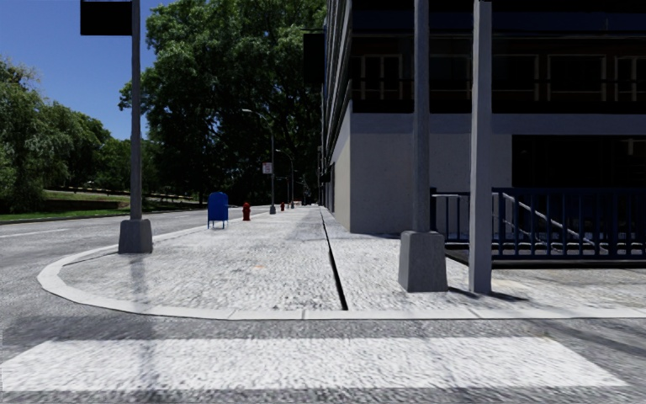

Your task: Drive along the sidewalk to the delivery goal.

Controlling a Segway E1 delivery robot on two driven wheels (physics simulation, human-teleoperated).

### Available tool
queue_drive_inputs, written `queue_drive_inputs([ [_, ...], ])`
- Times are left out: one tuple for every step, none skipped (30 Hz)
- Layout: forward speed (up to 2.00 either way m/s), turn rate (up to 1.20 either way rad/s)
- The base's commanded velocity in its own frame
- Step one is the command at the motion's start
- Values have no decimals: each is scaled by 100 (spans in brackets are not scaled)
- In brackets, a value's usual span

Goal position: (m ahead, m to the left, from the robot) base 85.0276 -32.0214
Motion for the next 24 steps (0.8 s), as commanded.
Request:
queue_drive_inputs([
  [200, 16],
  [200, 23],
  [200, 23],
  [200, 25],
  [200, 25],
  [200, 25],
  [200, 26],
  [200, 26],
  [200, 26],
  [200, 26],
  [200, 26],
  [200, 26],
  [200, 26],
  [200, 26],
  [200, 26],
  [200, 26],
  [200, 0],
  [200, 0],
  [200, 0],
  [200, 0],
  [200, 0],
  [200, 0],
  [200, 0],
  [200, 0],
])
